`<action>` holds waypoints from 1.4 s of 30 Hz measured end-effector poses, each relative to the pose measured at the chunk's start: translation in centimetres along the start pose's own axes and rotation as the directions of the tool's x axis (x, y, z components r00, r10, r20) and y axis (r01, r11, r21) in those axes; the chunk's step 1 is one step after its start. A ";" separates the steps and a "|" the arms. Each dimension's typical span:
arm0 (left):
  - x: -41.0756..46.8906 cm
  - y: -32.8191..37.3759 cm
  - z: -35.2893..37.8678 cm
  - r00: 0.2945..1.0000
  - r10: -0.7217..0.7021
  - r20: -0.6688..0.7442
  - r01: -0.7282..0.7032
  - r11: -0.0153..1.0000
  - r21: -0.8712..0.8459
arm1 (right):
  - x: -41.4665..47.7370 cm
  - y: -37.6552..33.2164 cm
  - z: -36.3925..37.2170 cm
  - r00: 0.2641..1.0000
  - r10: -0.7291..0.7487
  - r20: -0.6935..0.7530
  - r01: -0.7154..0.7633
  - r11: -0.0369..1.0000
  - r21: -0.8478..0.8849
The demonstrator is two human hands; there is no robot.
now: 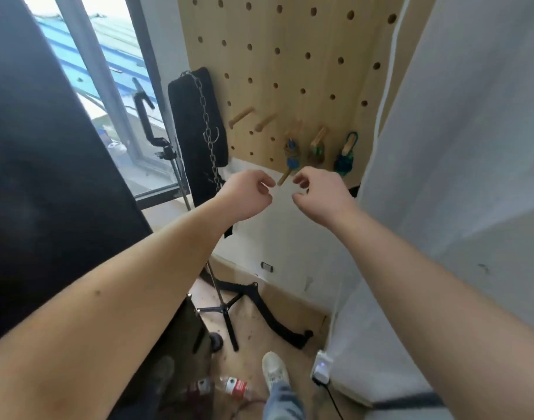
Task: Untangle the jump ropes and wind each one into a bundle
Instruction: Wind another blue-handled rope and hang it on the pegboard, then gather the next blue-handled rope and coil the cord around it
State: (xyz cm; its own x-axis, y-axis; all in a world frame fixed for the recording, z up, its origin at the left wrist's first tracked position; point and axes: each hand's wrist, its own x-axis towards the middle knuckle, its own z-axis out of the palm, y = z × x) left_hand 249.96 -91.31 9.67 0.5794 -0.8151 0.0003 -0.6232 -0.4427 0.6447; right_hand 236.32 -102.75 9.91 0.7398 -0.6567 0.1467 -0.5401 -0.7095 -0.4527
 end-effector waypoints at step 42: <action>-38.5 -22.4 46.1 0.725 -0.482 0.493 0.531 0.846 0.048 | -49.4 24.0 36.8 0.689 0.351 0.634 -0.488 0.871 0.048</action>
State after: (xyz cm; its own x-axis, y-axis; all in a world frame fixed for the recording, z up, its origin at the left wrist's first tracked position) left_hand 217.42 -67.28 -40.06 0.4613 -0.5613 -0.6871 -0.2451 -0.8249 0.5093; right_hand 201.61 -77.94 -40.52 0.5748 -0.5391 -0.6156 -0.8124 -0.2853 -0.5086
